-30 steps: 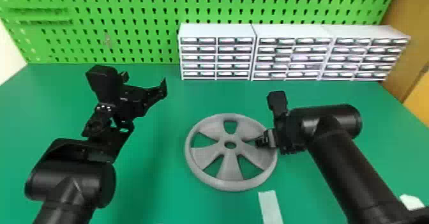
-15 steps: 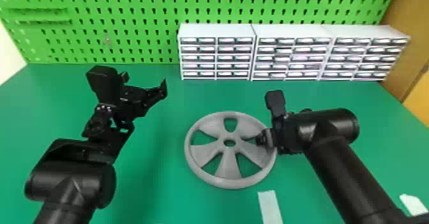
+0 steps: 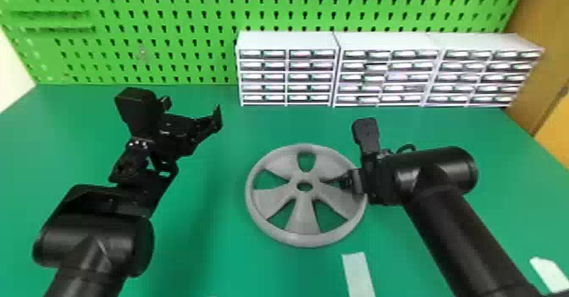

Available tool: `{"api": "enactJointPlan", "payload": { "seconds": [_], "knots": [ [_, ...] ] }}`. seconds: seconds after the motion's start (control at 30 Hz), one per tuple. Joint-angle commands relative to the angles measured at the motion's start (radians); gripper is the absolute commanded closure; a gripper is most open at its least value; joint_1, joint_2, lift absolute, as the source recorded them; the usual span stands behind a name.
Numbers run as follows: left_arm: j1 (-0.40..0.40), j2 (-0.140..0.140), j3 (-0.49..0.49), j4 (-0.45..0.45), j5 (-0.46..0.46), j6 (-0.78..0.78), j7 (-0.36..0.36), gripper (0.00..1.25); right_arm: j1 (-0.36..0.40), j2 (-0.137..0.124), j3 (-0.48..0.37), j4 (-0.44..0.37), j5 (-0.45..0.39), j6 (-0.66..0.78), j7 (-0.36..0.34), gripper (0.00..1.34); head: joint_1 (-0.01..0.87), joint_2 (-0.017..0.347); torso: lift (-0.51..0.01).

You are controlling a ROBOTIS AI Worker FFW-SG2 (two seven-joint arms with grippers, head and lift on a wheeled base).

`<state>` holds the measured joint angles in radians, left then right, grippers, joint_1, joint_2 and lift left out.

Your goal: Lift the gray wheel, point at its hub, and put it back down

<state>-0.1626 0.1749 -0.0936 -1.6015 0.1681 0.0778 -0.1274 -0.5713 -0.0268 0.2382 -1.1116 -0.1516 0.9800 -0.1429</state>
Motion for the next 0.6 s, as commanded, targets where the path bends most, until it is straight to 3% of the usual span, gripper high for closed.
{"api": "enactJointPlan", "payload": {
  "seconds": [0.0, 0.57],
  "knots": [
    [0.002, 0.000, 0.000, 0.000, -0.001, 0.000, -0.001, 0.09, 0.018, -0.002, 0.001, -0.024, 0.003, -0.058, 0.000, 1.33, 0.692, 0.048, -0.088],
    [0.008, 0.000, 0.009, 0.000, -0.001, 0.000, -0.006, 0.09, 0.067, -0.012, -0.017, -0.134, 0.057, -0.366, -0.004, 1.33, 0.692, 0.048, -0.088]
  ]
}}
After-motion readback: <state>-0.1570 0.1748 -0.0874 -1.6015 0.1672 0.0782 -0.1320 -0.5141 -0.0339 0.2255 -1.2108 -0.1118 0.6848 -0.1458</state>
